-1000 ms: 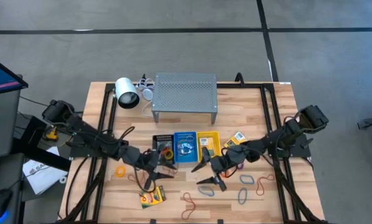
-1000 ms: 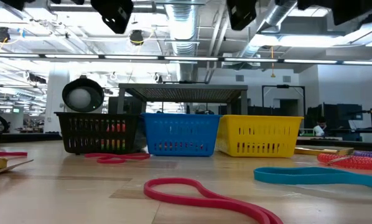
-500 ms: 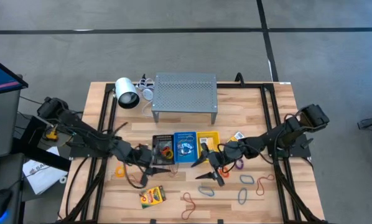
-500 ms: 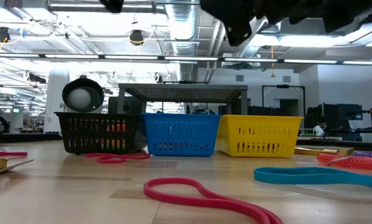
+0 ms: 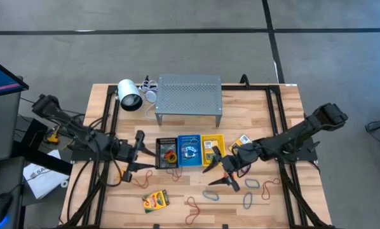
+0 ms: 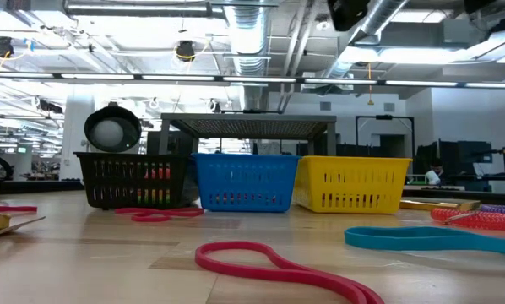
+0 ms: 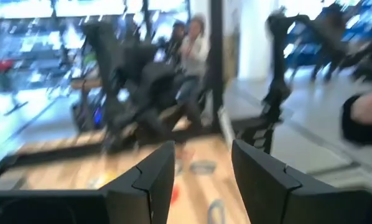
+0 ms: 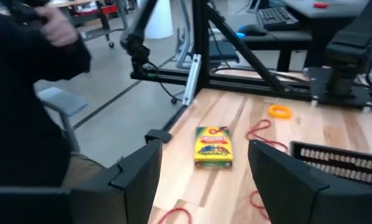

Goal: Pick & Place Office Desk Supplies
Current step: Put the red rubber band into the blue basket

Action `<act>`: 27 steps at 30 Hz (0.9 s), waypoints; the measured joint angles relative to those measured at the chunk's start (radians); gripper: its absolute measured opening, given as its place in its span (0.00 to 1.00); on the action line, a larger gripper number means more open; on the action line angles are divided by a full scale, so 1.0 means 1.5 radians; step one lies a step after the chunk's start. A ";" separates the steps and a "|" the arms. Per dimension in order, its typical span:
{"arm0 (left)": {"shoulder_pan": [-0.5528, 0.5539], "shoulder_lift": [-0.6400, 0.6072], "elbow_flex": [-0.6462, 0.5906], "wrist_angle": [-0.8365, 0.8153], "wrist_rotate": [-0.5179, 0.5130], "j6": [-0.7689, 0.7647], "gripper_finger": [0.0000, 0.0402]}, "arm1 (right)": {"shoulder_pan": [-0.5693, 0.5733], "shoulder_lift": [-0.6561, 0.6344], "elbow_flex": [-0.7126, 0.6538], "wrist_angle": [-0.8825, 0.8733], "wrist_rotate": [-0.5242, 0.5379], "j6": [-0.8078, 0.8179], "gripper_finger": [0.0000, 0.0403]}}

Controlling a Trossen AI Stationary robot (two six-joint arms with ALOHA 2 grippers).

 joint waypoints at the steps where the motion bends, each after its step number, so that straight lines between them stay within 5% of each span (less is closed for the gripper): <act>1: -0.006 -0.007 0.008 -0.043 -0.021 -0.010 0.38 | 0.002 -0.001 0.000 0.001 0.000 0.000 0.58; 8: -0.026 0.018 0.111 -0.342 -0.061 -0.150 0.38 | -0.011 0.005 0.000 -0.016 0.052 0.001 0.58; 13: -0.031 0.048 0.164 -0.516 -0.001 -0.295 0.38 | -0.028 0.007 0.000 -0.028 0.054 0.003 0.58; 18: -0.031 0.082 0.175 -0.580 0.070 -0.412 0.38 | -0.046 0.007 0.000 -0.031 0.053 0.002 0.58; 27: -0.012 0.206 0.175 -0.635 0.127 -0.464 0.38 | -0.046 0.007 0.000 -0.033 0.053 0.000 0.58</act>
